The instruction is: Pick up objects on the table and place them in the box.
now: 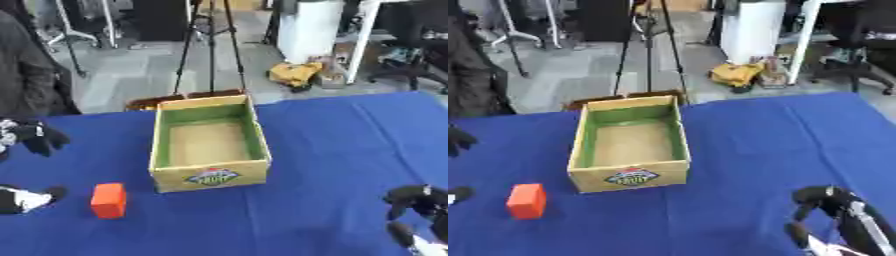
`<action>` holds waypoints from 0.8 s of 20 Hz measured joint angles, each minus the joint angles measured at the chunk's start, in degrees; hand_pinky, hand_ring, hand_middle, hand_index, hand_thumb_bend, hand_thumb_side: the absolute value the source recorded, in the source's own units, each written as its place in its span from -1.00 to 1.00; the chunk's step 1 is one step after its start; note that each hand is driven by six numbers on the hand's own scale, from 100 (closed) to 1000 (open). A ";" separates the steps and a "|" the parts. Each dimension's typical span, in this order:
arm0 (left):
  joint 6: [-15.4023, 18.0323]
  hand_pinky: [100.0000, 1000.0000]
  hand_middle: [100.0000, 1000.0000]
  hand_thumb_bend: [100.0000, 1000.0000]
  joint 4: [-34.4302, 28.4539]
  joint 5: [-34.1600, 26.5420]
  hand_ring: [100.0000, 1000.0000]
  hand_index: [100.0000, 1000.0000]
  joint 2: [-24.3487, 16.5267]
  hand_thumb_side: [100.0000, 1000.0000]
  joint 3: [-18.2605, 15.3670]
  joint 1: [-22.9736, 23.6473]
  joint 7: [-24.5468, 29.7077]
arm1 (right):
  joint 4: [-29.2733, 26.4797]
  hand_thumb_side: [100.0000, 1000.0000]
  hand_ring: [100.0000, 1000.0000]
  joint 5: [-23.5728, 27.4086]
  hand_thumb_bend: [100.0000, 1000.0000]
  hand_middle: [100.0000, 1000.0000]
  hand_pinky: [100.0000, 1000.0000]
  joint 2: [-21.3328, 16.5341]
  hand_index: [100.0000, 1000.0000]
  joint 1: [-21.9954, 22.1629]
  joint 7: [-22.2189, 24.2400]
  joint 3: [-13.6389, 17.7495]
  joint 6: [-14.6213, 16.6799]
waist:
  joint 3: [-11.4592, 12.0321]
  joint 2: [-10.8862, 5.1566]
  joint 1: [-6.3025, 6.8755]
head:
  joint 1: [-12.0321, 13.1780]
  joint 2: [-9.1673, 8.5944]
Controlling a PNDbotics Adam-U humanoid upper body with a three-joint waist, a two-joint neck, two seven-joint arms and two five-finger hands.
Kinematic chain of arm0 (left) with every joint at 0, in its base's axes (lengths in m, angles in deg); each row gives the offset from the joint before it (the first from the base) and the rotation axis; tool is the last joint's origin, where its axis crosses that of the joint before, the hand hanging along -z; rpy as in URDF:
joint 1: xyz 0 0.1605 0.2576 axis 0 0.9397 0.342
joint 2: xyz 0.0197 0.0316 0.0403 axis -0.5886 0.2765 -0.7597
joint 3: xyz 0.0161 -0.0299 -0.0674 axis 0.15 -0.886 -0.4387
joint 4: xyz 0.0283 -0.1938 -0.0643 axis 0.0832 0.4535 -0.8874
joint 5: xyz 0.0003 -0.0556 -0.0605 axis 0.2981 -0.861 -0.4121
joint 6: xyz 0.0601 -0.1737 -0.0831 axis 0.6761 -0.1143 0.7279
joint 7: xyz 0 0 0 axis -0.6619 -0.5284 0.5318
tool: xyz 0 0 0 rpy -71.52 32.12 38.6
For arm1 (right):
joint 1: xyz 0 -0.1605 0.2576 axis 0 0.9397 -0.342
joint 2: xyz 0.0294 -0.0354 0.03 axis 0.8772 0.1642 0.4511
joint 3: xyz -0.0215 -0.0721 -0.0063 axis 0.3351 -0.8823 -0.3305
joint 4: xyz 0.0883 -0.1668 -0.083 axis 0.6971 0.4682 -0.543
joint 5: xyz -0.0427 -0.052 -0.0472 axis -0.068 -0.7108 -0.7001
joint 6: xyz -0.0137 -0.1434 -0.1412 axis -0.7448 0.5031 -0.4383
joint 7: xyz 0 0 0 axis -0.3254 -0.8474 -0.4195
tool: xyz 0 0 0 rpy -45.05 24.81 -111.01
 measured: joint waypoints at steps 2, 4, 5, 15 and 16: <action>0.07 0.16 0.14 -0.03 0.02 0.02 0.07 0.51 0.00 -1.00 0.00 0.00 0.07 | 0.00 -0.28 -0.15 0.00 -0.01 -0.27 0.42 0.00 0.31 0.00 0.01 0.00 0.00 | -0.07 0.00 0.02 | -0.01 0.00; 0.08 0.16 0.14 -0.02 0.10 0.03 0.08 0.51 0.00 -1.00 0.00 0.00 0.09 | 0.01 -0.28 -0.15 0.00 -0.01 -0.27 0.42 0.00 0.31 0.00 0.06 0.00 -0.03 | -0.04 0.00 0.02 | -0.01 0.00; 0.08 0.16 0.14 -0.02 0.22 0.04 0.08 0.51 0.00 -1.00 0.00 0.00 0.09 | 0.01 -0.28 -0.15 0.00 -0.02 -0.27 0.42 0.00 0.31 0.00 0.09 0.00 -0.05 | -0.04 0.00 0.04 | -0.01 0.00; -0.72 0.17 0.16 0.01 1.52 2.16 0.09 0.50 0.01 -1.00 0.09 -1.39 0.92 | 0.20 -0.28 -0.15 0.03 -0.02 -0.27 0.42 0.00 0.31 0.00 0.16 0.00 -0.09 | -0.08 -0.01 0.15 | -0.12 0.00; -0.86 0.17 0.16 0.01 1.83 2.44 0.10 0.50 0.01 -1.00 0.25 -1.71 1.23 | 0.29 -0.28 -0.15 0.03 -0.02 -0.27 0.42 0.00 0.31 0.00 0.18 0.00 -0.10 | -0.10 -0.01 0.15 | -0.12 0.00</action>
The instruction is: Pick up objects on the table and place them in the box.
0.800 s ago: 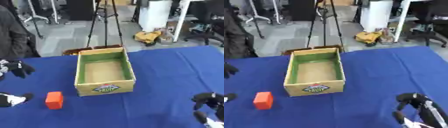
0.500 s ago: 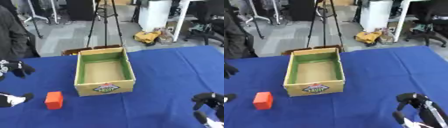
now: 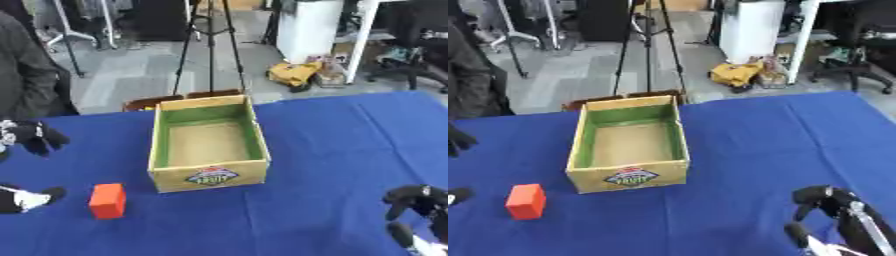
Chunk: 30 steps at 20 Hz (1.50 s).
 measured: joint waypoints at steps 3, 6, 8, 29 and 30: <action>-0.50 0.18 0.17 0.00 1.34 0.53 0.11 0.51 0.08 -1.00 0.53 -0.86 1.07 | 0.06 -0.28 -0.15 0.01 -0.02 -0.27 0.42 0.00 0.31 0.00 0.10 0.00 -0.10 | -0.05 0.00 0.01 | 0.00 0.01; -0.88 0.20 0.18 0.00 3.22 0.68 0.12 0.51 0.50 -1.00 1.24 -1.94 2.40 | 0.08 -0.28 -0.15 0.04 -0.02 -0.27 0.42 0.00 0.31 0.00 0.19 -0.02 -0.18 | -0.07 -0.02 0.02 | 0.12 0.02; -1.07 0.21 0.20 0.00 4.66 0.84 0.14 0.52 0.59 -1.00 1.82 -3.03 3.32 | 0.08 -0.28 -0.15 0.05 -0.02 -0.27 0.42 0.01 0.31 0.00 0.23 -0.03 -0.21 | -0.14 -0.03 0.04 | 0.16 0.03; -0.55 0.30 0.30 0.04 19.38 4.71 0.24 0.62 4.58 -1.00 7.33 -11.72 10.93 | 0.39 -0.27 -0.15 0.10 -0.02 -0.28 0.42 0.05 0.31 0.07 0.73 -0.35 -0.21 | -0.27 -0.18 -0.07 | 2.74 2.19; -0.46 0.30 0.30 0.04 19.92 4.80 0.24 0.62 4.58 -1.00 7.55 -11.97 11.30 | 0.40 -0.27 -0.15 0.10 -0.02 -0.28 0.42 0.06 0.31 0.07 0.74 -0.35 -0.20 | -0.27 -0.18 -0.06 | 2.74 2.32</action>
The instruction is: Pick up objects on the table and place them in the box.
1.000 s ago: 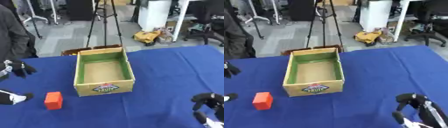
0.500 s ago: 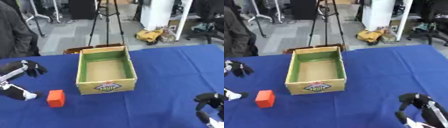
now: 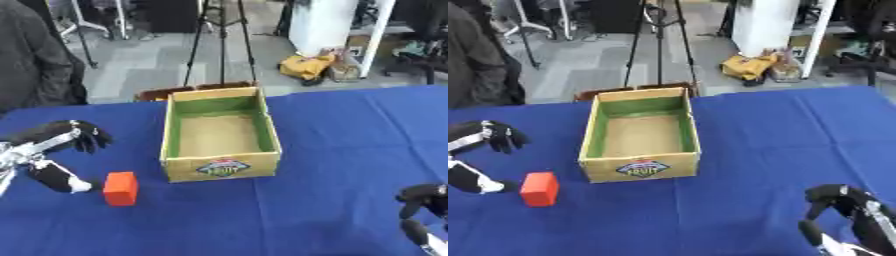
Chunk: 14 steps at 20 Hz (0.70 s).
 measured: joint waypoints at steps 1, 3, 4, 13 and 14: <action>0.12 0.31 0.30 0.04 0.50 0.18 0.25 0.63 0.01 -1.00 0.18 -0.22 0.33 | 0.01 -0.27 -0.15 0.00 -0.02 -0.28 0.42 0.01 0.31 0.01 0.01 0.00 0.01 | 0.00 0.00 0.01 | 0.00 0.15; 0.34 0.31 0.31 0.04 1.39 0.43 0.26 0.63 0.06 -1.00 0.54 -0.73 1.01 | 0.01 -0.27 -0.15 0.00 -0.02 -0.28 0.42 0.06 0.31 0.04 0.05 -0.01 0.04 | 0.00 0.00 0.04 | 0.01 0.21; 0.44 0.31 0.31 0.04 1.83 0.48 0.26 0.63 0.20 -1.00 0.71 -1.00 1.34 | 0.02 -0.27 -0.15 0.00 -0.02 -0.28 0.42 0.11 0.31 0.10 0.08 -0.01 0.05 | 0.00 0.00 0.05 | 0.01 0.22; 0.74 0.32 0.32 0.03 6.78 1.29 0.27 0.64 1.56 -1.00 1.77 -3.02 3.32 | 0.12 -0.27 -0.16 0.00 -0.03 -0.28 0.43 0.43 0.31 0.21 0.17 -0.03 0.03 | -0.09 0.00 0.11 | 0.01 0.23; 0.75 0.32 0.32 0.03 7.27 1.42 0.27 0.64 1.72 -1.00 1.78 -3.15 3.33 | 0.20 -0.27 -0.16 0.00 -0.03 -0.28 0.43 0.43 0.31 0.22 0.19 -0.03 0.01 | -0.10 0.00 0.15 | 0.01 0.23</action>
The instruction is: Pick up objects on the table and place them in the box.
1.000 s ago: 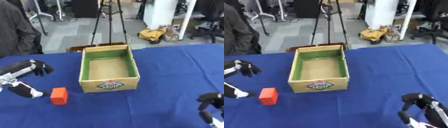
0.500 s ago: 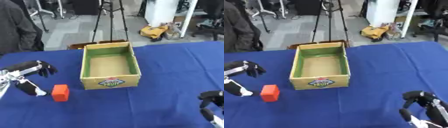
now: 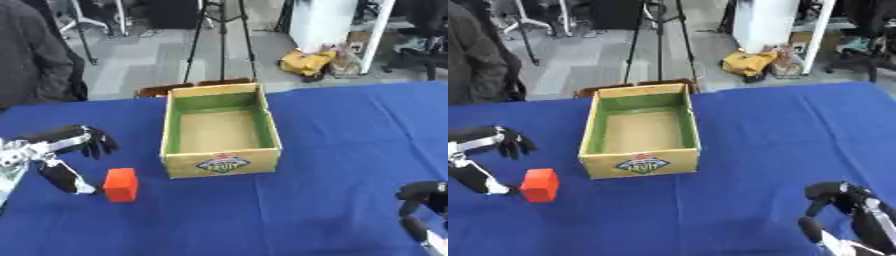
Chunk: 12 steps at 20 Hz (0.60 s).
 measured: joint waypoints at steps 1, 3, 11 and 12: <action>0.01 0.32 0.32 0.03 0.45 0.07 0.27 0.64 0.20 -1.00 0.03 -0.16 0.01 | 0.07 -0.27 -0.16 0.00 -0.03 -0.28 0.43 0.00 0.31 0.00 0.01 0.00 -0.01 | 0.00 0.00 0.04 | 0.00 0.00; 0.03 0.32 0.32 0.03 1.17 0.31 0.27 0.64 0.36 -1.00 0.24 -0.33 0.01 | 0.15 -0.27 -0.16 0.00 -0.03 -0.28 0.43 0.01 0.31 0.00 0.03 -0.01 -0.03 | -0.06 0.00 0.10 | 0.00 0.00; -0.02 0.32 0.31 0.04 3.75 1.94 0.27 0.64 1.75 -1.00 0.33 -0.86 -0.51 | 0.18 -0.26 -0.16 0.00 -0.03 -0.28 0.43 0.03 0.31 -0.02 0.15 -0.10 -0.14 | -0.32 0.00 0.21 | -0.02 0.00; -0.02 0.32 0.31 0.04 4.10 2.14 0.27 0.64 1.88 -1.00 0.33 -0.96 -0.59 | 0.18 -0.26 -0.16 0.00 -0.03 -0.28 0.43 0.04 0.31 -0.03 0.16 -0.18 -0.14 | -0.34 0.01 0.22 | -0.02 0.00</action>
